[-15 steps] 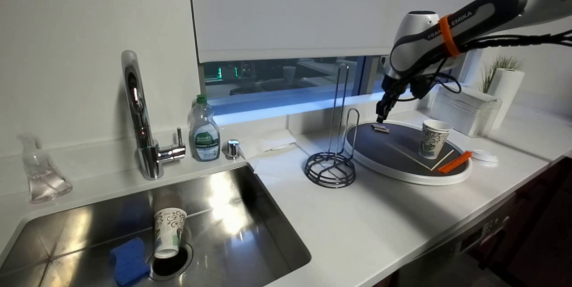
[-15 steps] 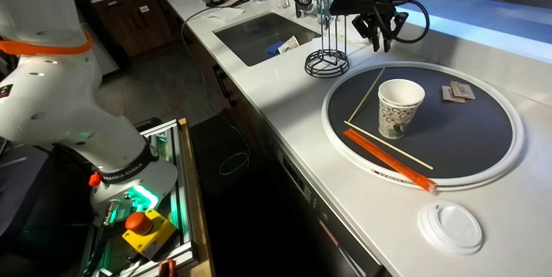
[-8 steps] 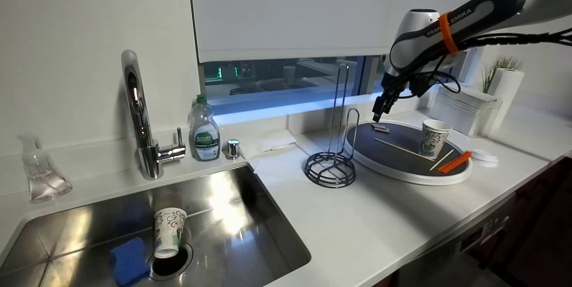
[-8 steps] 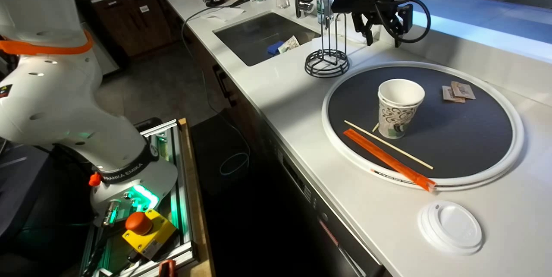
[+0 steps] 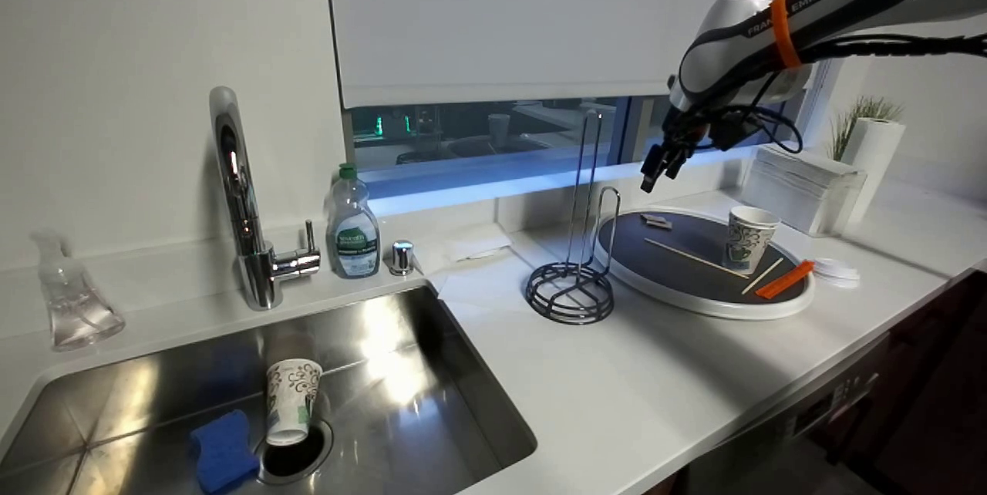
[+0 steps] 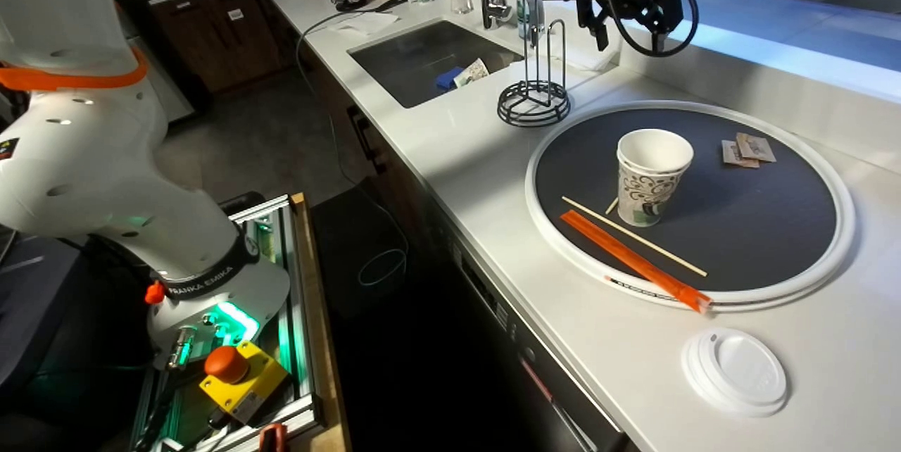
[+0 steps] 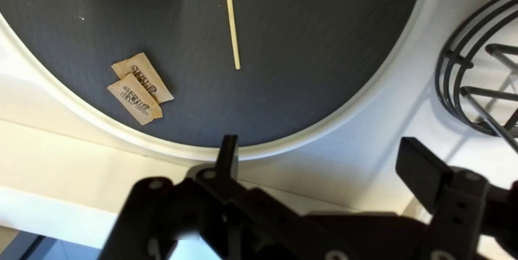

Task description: Remove the stirrer from the orange packet and put it on the left side of the tray.

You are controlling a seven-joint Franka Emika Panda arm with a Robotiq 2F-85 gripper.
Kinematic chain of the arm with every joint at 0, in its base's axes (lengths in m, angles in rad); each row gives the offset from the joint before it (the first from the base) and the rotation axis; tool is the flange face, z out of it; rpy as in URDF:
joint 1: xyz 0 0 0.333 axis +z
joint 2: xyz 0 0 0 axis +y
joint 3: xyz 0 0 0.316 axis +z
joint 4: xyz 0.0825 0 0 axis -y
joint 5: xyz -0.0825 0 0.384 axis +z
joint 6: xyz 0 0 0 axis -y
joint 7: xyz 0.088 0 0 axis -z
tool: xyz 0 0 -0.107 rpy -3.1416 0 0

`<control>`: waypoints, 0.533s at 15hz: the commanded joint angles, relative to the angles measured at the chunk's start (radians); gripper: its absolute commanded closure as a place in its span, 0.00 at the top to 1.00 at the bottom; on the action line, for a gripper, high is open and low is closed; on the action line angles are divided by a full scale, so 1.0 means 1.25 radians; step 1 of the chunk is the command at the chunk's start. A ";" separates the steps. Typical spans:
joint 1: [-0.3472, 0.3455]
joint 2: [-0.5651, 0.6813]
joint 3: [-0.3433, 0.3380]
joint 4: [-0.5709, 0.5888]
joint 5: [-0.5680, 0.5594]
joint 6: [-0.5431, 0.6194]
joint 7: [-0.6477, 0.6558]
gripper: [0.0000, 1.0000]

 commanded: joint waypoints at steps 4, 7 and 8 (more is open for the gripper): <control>0.007 -0.090 -0.016 -0.030 0.011 -0.115 0.127 1.00; 0.008 -0.126 -0.027 -0.047 0.000 -0.145 0.171 1.00; 0.007 -0.137 -0.030 -0.053 0.000 -0.153 0.179 1.00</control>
